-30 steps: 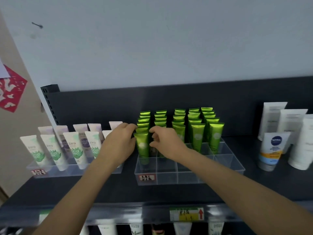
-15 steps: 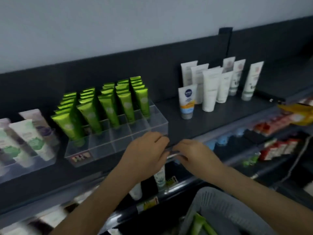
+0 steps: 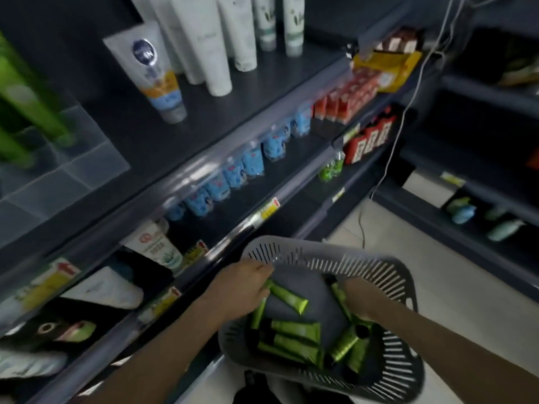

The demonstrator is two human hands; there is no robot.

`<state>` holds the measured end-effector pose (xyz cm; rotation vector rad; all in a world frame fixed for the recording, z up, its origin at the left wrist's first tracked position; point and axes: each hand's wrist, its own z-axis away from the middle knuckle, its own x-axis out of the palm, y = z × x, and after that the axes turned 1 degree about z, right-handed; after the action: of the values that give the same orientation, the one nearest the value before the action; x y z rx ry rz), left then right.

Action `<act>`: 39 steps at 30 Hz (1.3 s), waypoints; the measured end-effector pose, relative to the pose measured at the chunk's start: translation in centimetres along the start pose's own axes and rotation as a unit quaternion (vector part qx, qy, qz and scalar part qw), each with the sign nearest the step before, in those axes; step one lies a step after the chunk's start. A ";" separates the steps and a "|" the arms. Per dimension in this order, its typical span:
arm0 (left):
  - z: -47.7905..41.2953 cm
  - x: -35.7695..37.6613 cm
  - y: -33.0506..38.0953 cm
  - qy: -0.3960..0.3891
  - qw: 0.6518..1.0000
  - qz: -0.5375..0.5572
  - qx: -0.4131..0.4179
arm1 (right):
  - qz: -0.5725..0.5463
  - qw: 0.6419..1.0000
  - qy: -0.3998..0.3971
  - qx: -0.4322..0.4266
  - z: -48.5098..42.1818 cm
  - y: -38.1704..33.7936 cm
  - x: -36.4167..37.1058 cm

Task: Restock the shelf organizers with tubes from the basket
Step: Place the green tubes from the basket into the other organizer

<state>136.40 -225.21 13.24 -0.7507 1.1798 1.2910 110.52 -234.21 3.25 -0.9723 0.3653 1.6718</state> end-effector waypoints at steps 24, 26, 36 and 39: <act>-11.5 19.9 0.8 -0.154 0.986 -0.069 -0.004 | 0.060 0.994 0.017 0.095 -8.1 2.5 8.8; -12.0 20.5 0.9 -0.137 0.988 -0.074 -0.004 | 0.088 0.994 0.000 0.060 -8.1 2.0 9.2; -11.6 17.9 0.8 -0.105 0.993 -0.052 -0.018 | 0.094 0.994 -0.061 0.017 -7.6 1.0 7.8; -11.0 16.1 0.3 -0.042 0.996 0.040 -0.066 | 0.003 0.997 -0.077 -0.018 -7.0 0.9 6.8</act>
<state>131.58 -230.28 -5.01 -0.7431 1.0731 1.4658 112.22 -234.78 -6.33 -0.8634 0.2370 1.7519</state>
